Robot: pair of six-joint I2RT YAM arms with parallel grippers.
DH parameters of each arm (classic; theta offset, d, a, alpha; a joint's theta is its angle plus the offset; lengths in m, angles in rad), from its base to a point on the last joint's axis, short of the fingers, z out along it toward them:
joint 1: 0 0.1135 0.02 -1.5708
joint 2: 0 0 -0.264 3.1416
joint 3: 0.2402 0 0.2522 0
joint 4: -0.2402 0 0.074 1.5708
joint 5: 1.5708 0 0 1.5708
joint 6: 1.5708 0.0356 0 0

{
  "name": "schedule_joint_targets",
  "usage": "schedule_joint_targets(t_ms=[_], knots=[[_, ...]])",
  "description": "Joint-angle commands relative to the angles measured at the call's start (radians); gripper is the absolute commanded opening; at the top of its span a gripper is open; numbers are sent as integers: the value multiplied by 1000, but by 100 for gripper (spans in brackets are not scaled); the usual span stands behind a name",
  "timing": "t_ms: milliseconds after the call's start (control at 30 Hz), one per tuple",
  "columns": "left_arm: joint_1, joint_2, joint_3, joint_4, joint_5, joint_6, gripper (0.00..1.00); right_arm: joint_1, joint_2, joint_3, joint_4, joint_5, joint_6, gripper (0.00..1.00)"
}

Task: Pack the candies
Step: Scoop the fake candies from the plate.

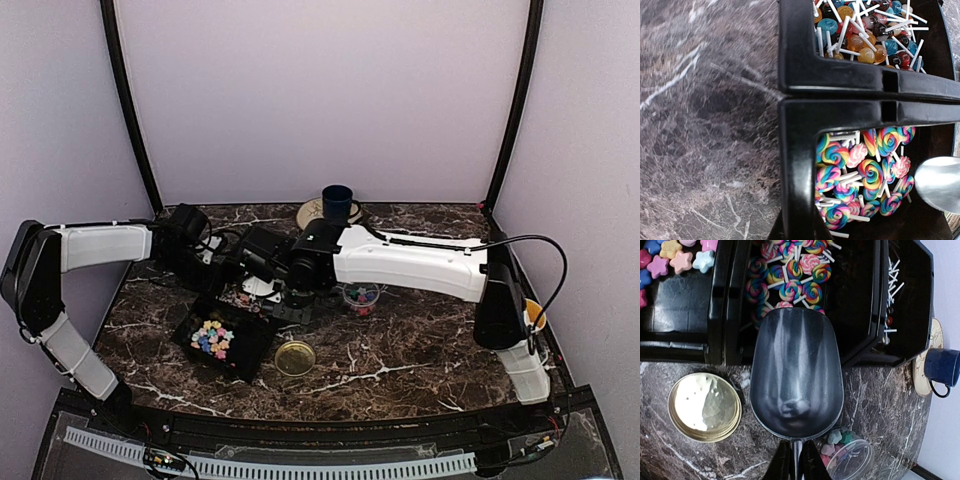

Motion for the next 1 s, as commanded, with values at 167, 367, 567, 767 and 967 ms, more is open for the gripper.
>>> schedule_joint_targets(t_ms=[167, 367, 567, 767, 967], knots=[[-47, -47, 138, -7, -55, 18, 0, -2, 116, 118, -15, 121, -40, 0], [-88, -6, 186, -45, -73, 29, 0, -7, 183, 159, 10, 178, -43, 0], [-97, -5, 165, -16, -28, 32, 0, -8, 234, 188, 91, 180, -56, 0], [-98, -22, 125, 37, 37, 28, 0, -9, 197, 72, 290, 109, -52, 0], [-99, -47, 93, 86, 95, 31, 0, -9, 180, -21, 406, 13, -58, 0]])
